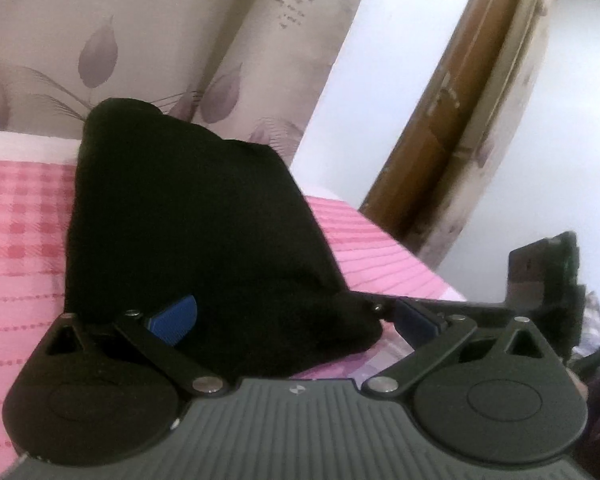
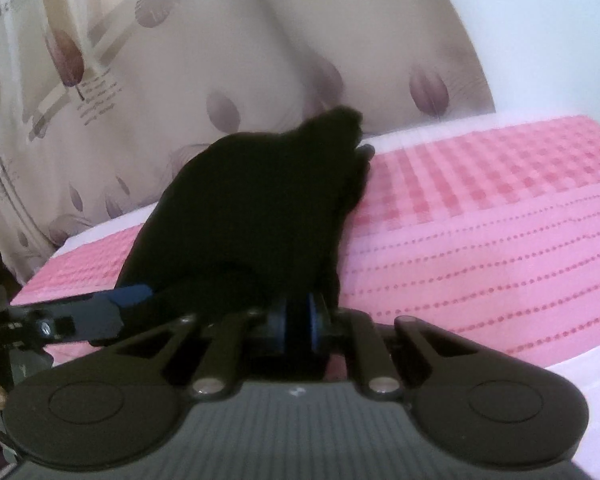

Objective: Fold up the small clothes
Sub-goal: 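Fold the black shirt bundle over with the right gripper toward the left gripper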

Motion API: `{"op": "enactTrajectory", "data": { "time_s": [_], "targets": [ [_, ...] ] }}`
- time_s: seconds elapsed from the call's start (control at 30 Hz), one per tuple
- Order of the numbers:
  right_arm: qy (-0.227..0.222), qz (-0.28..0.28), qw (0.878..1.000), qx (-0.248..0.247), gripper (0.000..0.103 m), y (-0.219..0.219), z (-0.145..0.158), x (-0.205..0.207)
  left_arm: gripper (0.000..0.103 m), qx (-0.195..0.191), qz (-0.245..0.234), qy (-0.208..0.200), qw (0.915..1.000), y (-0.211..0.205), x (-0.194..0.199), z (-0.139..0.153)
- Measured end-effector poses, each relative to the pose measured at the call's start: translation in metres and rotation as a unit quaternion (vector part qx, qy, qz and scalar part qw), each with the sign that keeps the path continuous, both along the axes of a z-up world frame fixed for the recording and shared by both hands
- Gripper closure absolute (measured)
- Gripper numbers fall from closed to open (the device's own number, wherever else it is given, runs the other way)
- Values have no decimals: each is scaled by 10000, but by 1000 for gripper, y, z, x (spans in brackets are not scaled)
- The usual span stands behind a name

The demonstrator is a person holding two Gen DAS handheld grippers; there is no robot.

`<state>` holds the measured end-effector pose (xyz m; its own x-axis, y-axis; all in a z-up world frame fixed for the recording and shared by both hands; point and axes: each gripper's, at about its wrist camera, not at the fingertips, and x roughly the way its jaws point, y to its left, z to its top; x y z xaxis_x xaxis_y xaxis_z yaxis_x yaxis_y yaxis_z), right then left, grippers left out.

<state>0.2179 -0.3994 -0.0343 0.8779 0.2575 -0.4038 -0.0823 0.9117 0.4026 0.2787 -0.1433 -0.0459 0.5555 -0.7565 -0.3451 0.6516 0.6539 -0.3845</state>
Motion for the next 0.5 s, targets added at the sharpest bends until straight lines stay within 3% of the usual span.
{"op": "enactTrajectory", "data": {
  "time_s": [0.5],
  "targets": [
    [-60, -178, 9992, -356, 92, 13, -2, -1, 0, 432, 109, -194, 9988, -12, -2, 2]
  ]
}}
